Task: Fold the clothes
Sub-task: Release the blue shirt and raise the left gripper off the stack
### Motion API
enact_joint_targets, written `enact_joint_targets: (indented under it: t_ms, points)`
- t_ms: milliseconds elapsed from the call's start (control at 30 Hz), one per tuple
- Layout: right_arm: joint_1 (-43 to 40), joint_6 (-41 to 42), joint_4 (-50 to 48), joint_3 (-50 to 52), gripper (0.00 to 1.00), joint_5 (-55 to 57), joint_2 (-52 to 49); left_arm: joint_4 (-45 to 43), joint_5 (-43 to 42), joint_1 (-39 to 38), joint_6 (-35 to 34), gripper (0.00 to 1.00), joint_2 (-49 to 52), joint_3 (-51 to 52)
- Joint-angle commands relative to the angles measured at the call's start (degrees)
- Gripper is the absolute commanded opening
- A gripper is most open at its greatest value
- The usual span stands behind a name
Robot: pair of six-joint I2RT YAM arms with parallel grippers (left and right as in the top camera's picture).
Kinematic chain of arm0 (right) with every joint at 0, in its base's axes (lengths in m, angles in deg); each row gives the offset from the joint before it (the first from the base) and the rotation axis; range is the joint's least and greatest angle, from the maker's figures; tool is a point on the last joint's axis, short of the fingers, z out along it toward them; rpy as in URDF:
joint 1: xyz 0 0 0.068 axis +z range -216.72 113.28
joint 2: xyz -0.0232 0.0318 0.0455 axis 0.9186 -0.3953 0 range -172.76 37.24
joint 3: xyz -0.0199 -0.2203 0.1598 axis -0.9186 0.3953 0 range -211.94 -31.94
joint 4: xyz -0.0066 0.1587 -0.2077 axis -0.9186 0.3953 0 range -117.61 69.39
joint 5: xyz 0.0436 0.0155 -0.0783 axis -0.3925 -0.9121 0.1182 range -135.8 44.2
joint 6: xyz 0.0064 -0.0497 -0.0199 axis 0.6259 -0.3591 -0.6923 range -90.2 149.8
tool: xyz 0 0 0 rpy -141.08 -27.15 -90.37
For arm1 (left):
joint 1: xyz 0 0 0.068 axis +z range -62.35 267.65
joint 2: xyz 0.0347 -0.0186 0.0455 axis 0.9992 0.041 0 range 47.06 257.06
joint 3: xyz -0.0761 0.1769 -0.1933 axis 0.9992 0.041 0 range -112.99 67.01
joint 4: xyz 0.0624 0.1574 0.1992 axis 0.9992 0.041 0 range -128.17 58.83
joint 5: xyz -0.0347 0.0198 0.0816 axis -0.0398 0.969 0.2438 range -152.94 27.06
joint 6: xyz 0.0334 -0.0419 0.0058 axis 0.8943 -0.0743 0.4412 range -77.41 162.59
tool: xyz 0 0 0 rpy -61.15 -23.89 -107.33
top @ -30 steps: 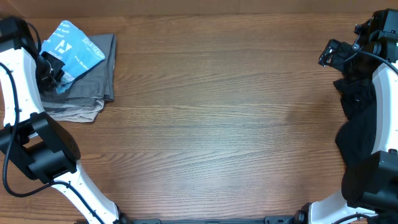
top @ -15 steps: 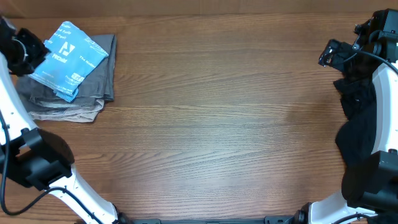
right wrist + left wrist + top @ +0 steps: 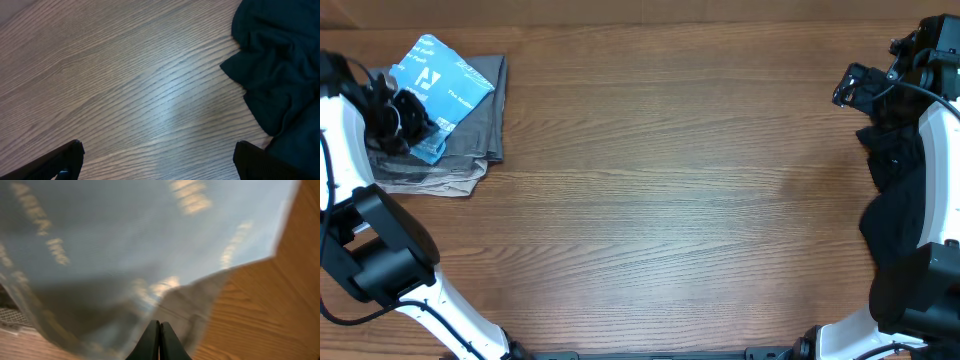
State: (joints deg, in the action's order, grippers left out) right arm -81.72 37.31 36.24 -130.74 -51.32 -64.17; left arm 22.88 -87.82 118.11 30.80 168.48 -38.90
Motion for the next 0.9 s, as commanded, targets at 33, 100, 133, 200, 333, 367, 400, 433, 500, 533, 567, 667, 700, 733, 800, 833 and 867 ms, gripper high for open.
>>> enact_joint_targets:
  t_ms: [33,100,133,200,333,367,400,433,500,533,567,667,700,733,800,833,867]
  points:
    - [-0.2,0.2,-0.3,-0.2,1.00,0.3,0.3,-5.0,-0.2,2.1,1.5,0.04,-0.1,5.8]
    - [-0.2,0.2,-0.3,-0.2,1.00,0.3,0.3,-7.2,-0.3,2.6,1.5,0.04,-0.1,7.9]
    - [-0.2,0.2,-0.3,-0.2,1.00,0.3,0.3,-8.2,-0.2,2.8,1.5,0.04,0.0,8.7]
    - [-0.2,0.2,-0.3,-0.2,1.00,0.3,0.3,-10.3,-0.9,3.2,1.5,0.04,0.0,10.4]
    - [-0.2,0.2,-0.3,-0.2,1.00,0.3,0.3,-9.8,-7.0,3.5,1.5,0.04,-0.4,9.9]
    - [-0.2,0.2,-0.3,-0.2,1.00,0.3,0.3,-8.9,-10.1,3.6,1.5,0.04,-0.8,8.9]
    - [-0.2,0.2,-0.3,-0.2,1.00,0.3,0.3,-8.1,-12.6,3.6,1.5,0.04,-1.2,8.1]
    - [-0.2,0.2,-0.3,-0.2,1.00,0.3,0.3,-7.0,-16.2,3.6,1.5,0.04,-2.3,6.8]
    - [-0.2,0.2,-0.3,-0.2,1.00,0.3,0.3,-5.3,-20.0,3.3,1.5,0.04,-4.4,4.9]
    - [-0.2,0.2,-0.3,-0.2,1.00,0.3,0.3,-4.6,-21.1,3.0,1.4,0.04,-5.8,4.2]
    - [-0.2,0.2,-0.3,-0.2,1.00,0.3,0.3,-4.0,-21.4,2.3,1.2,0.04,-7.9,3.7]
    - [-0.2,0.2,-0.3,-0.2,1.00,0.3,0.3,-3.3,-18.6,-0.5,-1.1,0.04,-15.0,3.5]
    - [-0.2,0.2,-0.3,-0.2,1.00,0.3,0.3,-3.0,-16.1,-2.1,-2.6,0.04,-17.6,3.5]
    - [-0.2,0.2,-0.3,-0.2,1.00,0.3,0.3,-2.9,-13.8,-3.5,-3.7,0.04,-19.6,3.5]
    - [-0.2,0.2,-0.3,-0.2,1.00,0.3,0.3,-2.8,-8.3,-7.6,-6.3,0.04,-23.5,3.5]
    - [-0.2,0.2,-0.3,-0.2,1.00,0.3,0.3,-2.9,-5.7,-9.7,-7.1,0.09,-25.1,3.5]
    - [-0.2,0.2,-0.3,-0.2,1.00,0.3,0.3,-3.0,-2.9,-12.0,-7.7,0.18,-26.4,3.5]
